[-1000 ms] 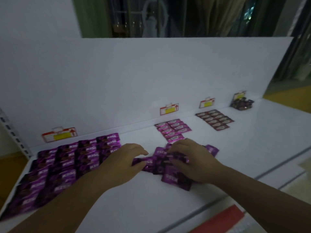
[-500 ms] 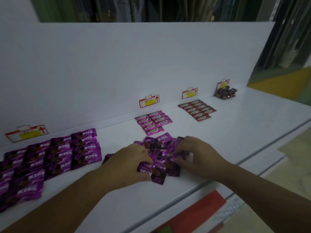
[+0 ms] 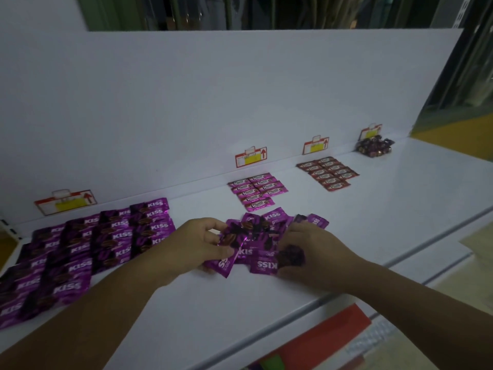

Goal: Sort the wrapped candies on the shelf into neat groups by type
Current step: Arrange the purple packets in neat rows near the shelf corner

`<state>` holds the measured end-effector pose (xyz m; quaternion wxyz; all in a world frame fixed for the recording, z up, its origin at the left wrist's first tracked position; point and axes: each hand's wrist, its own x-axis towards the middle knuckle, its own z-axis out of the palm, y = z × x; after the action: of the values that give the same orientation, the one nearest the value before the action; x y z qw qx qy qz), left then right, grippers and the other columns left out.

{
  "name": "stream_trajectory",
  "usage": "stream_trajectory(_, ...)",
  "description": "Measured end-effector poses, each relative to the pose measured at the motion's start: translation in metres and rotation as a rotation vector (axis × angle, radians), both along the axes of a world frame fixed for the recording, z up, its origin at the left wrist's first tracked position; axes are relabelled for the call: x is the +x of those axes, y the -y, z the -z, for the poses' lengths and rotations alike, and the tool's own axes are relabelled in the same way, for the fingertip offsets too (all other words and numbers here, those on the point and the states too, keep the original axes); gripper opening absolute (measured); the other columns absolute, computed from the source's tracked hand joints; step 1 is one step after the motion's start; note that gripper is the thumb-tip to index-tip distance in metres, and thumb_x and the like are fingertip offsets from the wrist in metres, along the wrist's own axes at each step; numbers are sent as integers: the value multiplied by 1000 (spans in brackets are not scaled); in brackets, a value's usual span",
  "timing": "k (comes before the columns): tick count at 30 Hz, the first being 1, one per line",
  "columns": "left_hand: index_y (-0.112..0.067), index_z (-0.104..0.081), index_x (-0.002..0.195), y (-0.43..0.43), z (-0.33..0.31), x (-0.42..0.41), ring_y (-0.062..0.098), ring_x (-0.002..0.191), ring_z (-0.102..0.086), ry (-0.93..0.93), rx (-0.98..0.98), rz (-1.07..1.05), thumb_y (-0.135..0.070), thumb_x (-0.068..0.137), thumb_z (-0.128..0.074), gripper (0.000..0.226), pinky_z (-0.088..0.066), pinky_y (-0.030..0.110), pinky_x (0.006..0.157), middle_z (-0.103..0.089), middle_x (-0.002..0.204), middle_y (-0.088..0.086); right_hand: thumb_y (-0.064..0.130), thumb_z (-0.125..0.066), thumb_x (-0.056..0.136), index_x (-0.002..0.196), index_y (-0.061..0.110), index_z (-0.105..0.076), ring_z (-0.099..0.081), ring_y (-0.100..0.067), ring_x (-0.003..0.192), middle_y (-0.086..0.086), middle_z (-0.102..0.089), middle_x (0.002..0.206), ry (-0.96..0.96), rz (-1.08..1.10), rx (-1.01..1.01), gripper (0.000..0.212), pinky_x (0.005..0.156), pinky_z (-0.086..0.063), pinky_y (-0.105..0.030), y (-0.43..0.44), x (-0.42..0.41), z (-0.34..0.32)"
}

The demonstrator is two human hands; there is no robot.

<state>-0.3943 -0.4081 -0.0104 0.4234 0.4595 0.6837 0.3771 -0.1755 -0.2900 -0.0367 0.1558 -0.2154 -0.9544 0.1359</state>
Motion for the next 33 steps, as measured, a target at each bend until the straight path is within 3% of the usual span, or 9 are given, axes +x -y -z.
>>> stream_trajectory(4, -8, -64, 100, 6, 1, -10, 22, 74, -71, 167, 43, -104, -5, 75, -72, 25, -56, 27, 58, -74, 85, 10, 22, -71, 79, 71, 31, -53, -57, -1, 67, 13, -59, 72, -83, 106, -319, 22, 59, -43, -16, 2, -7, -3)
stream_trajectory(7, -8, -65, 100, 11, 2, -16, 22, 80, -71, 245, 76, -162, -3, 76, -70, 25, -56, 27, 62, -73, 89, 11, 14, -70, 80, 82, 25, -55, -61, -9, 69, 8, -62, 74, -213, 124, -609, 19, 61, -50, -20, 5, -19, -8)
stream_trajectory(10, -7, -65, 101, 19, 2, -24, 24, 85, -70, 329, 118, -231, 2, 74, -69, 28, -58, 31, 67, -73, 92, 12, 4, -70, 79, 101, 35, -58, -67, -9, 86, 8, -69, 95, -283, 87, -886, 40, 69, -55, -22, 10, -37, -14)
stream_trajectory(14, -3, -64, 101, 39, 4, -38, 32, 89, -68, 316, 152, -295, 4, 72, -69, 31, -56, 45, 80, -72, 93, 15, -4, -65, 80, 90, 22, -68, -71, -20, 82, -2, -73, 89, -348, 42, -1092, 28, 65, -57, -27, 19, -64, -18)
stream_trajectory(18, -6, -64, 95, 64, 8, -52, 28, 79, -71, 369, 206, -426, 11, 71, -67, 30, -58, 34, 58, -72, 86, 13, -1, -69, 77, 71, 14, -67, -67, -30, 78, -13, -71, 81, -350, -6, -1028, 16, 78, -53, -39, 33, -93, -17)
stream_trajectory(23, -8, -65, 91, 103, 0, -81, 28, 76, -71, 352, 316, -606, 5, 64, -70, 30, -55, 28, 53, -72, 84, 9, -3, -73, 73, 84, 16, -58, -67, -19, 65, 2, -69, 70, -250, -138, -1052, 27, 64, -56, -31, 52, -127, -15)
stream_trajectory(26, -10, -62, 88, 127, -5, -96, 29, 77, -69, 369, 404, -724, 0, 64, -64, 27, -54, 25, 46, -64, 94, 12, -3, -73, 73, 83, 19, -65, -70, -18, 70, 1, -68, 82, -186, -204, -1014, 25, 62, -57, -29, 69, -145, -8)
stream_trajectory(29, -11, -58, 92, 143, -6, -103, 31, 86, -63, 314, 393, -720, 8, 82, -50, 22, -55, 25, 46, -59, 98, 14, 6, -76, 72, 75, 29, -66, -68, -10, 67, 5, -68, 80, -111, -238, -797, 25, 63, -58, -30, 84, -157, 6)
stream_trajectory(33, -10, -58, 90, 154, -7, -105, 26, 80, -65, 315, 387, -749, 6, 82, -51, 19, -55, 25, 47, -58, 101, 15, 15, -73, 73, 76, 36, -62, -63, 4, 69, 13, -67, 80, -114, -304, -530, 23, 60, -49, -12, 95, -169, 13)
